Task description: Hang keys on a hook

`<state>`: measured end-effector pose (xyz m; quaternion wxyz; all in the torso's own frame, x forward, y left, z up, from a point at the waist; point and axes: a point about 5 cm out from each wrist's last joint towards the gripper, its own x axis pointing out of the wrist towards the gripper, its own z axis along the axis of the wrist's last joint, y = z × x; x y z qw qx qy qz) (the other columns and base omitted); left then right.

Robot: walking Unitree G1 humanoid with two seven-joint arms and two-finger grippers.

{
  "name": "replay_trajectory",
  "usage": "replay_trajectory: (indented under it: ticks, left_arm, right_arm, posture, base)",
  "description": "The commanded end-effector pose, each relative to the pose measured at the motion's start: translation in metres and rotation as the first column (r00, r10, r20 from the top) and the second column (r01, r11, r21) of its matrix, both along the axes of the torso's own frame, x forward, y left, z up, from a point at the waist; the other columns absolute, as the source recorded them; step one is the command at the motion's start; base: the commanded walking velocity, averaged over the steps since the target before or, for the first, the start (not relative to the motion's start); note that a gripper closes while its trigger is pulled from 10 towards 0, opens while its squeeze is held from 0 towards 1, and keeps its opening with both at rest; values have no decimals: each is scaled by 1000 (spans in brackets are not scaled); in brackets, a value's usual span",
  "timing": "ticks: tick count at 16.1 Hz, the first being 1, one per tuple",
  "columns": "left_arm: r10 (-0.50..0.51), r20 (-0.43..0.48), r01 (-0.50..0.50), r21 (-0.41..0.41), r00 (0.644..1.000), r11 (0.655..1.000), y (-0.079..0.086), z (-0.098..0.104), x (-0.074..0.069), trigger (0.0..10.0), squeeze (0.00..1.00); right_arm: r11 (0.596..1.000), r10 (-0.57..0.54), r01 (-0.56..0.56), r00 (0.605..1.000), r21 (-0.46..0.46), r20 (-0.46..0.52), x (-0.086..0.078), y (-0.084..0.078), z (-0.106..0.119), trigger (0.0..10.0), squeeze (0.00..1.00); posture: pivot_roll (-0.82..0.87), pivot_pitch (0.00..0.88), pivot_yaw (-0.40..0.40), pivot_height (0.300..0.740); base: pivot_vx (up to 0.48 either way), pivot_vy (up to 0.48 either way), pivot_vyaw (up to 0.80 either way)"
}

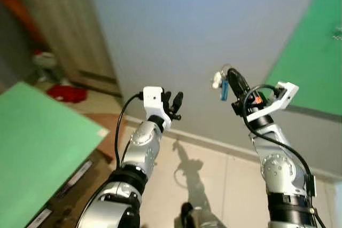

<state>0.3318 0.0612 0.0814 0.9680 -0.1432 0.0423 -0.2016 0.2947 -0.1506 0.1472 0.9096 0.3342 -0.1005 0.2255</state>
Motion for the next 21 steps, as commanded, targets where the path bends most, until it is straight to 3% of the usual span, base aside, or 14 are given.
replay_trajectory:
  ticks: [1, 3, 21]
  left_arm:
    - [-18, 7, 18, 2, 1000, 1000, -4, 1, -1, 10000, 0]
    - [-27, 8, 27, 5, 1000, 1000, -4, 1, 0, 10000, 0]
    - [-63, 34, 63, -14, 997, 998, -8, 9, 3, 10000, 0]
  right_arm:
    - [1000, 22, -22, 999, 6, 24, -3, 1, 4, 10000, 0]
    - [1000, 27, -27, 999, 9, 22, -3, 2, 3, 10000, 0]
    - [1000, 15, -15, 998, -12, 55, 2, 2, 14, 10000, 0]
  posture:
    - [-143, 47, 4, 740]
    - [-142, 37, -1, 740]
    - [-145, 29, 17, 740]
  base:
    - [0, 0, 0]
    - [0, 0, 0]
    - [0, -480, 0]
